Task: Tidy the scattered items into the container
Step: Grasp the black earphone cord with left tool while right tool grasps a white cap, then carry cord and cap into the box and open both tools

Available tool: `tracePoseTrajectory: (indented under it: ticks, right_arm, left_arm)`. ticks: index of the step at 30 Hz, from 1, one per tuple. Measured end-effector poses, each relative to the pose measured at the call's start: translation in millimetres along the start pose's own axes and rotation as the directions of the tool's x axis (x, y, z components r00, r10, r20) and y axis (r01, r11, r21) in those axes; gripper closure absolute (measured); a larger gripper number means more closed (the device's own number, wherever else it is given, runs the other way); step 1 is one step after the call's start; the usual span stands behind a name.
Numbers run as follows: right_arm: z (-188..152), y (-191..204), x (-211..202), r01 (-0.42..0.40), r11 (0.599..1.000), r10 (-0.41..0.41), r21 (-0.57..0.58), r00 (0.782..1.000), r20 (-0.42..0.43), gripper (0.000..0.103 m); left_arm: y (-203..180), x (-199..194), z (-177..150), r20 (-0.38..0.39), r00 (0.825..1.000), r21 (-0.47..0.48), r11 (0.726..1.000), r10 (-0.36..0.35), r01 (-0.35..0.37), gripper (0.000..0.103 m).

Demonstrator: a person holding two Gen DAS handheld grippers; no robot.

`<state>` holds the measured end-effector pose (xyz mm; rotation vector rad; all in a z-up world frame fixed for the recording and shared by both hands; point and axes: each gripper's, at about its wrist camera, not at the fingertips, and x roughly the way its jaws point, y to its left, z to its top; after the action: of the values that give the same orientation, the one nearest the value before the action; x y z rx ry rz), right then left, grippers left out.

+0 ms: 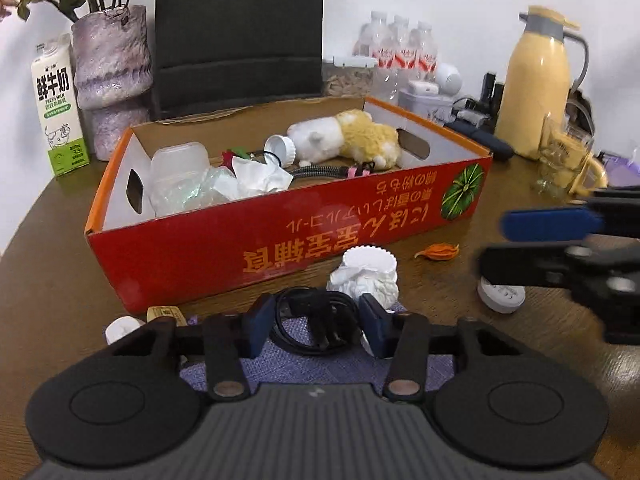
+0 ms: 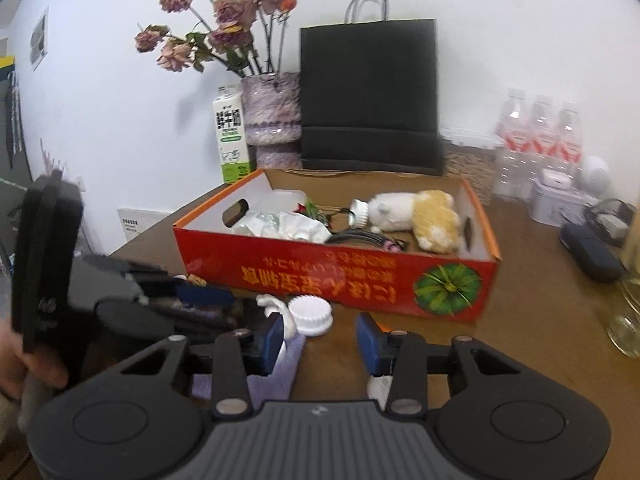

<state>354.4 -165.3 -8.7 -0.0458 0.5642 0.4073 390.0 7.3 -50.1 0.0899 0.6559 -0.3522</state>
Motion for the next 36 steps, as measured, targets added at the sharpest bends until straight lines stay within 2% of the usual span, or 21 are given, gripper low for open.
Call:
tracePoseTrajectory:
  ticks: [4, 9, 11, 15, 16, 17, 24, 28, 31, 33, 36]
  right_arm:
    - [12, 16, 30, -0.041, 0.998, 0.041, -0.043, 0.999, -0.010, 0.065]
    - [17, 29, 68, -0.046, 0.997, 0.043, -0.060, 0.998, -0.052, 0.077]
    - [16, 28, 74, -0.066, 0.997, 0.062, -0.044, 0.995, -0.079, 0.087]
    - [9, 30, 75, -0.096, 0.995, 0.093, -0.030, 0.990, -0.108, 0.098]
    - [9, 31, 74, -0.095, 0.995, 0.091, -0.028, 0.990, -0.106, 0.099]
    - [10, 31, 71, -0.091, 0.996, 0.089, -0.023, 0.991, -0.099, 0.101]
    - [22, 23, 18, -0.051, 0.999, 0.050, 0.016, 0.998, 0.023, 0.101]
    - [17, 19, -16, -0.043, 0.999, 0.041, 0.033, 0.998, 0.056, 0.101]
    - [8, 19, -40, -0.038, 0.998, 0.035, 0.041, 0.997, 0.072, 0.101]
    - [1, 21, -54, -0.048, 0.998, 0.045, 0.044, 0.996, 0.073, 0.101]
    - [-11, 26, -68, -0.069, 0.996, 0.066, 0.052, 0.996, 0.065, 0.101]
  left_arm:
    - [6, -3, -1, 0.012, 0.999, -0.035, 0.999, -0.035, 0.035, 0.057]
    - [4, -8, -4, 0.019, 1.000, -0.015, 1.000, -0.023, 0.023, 0.060]
    - [0, -12, -9, 0.035, 0.999, 0.017, 1.000, -0.006, 0.005, 0.061]
    - [-6, -16, -13, 0.042, 0.999, 0.051, 0.999, 0.007, -0.009, 0.063]
    - [-5, -19, -12, 0.043, 0.999, 0.035, 0.999, 0.005, -0.006, 0.077]
    - [-3, -22, -10, 0.036, 0.999, 0.013, 1.000, 0.000, 0.000, 0.093]
    - [11, -61, -19, 0.071, 0.995, -0.169, 0.984, 0.067, -0.054, 0.094]
    - [11, -96, -31, 0.094, 0.993, -0.246, 0.968, 0.077, -0.052, 0.094]
    - [10, -128, -35, 0.137, 0.989, -0.276, 0.961, 0.062, -0.023, 0.094]
    - [8, -147, -37, 0.168, 0.983, -0.263, 0.965, 0.068, -0.022, 0.094]
    - [9, -170, -42, 0.181, 0.981, -0.286, 0.958, 0.070, -0.016, 0.094]
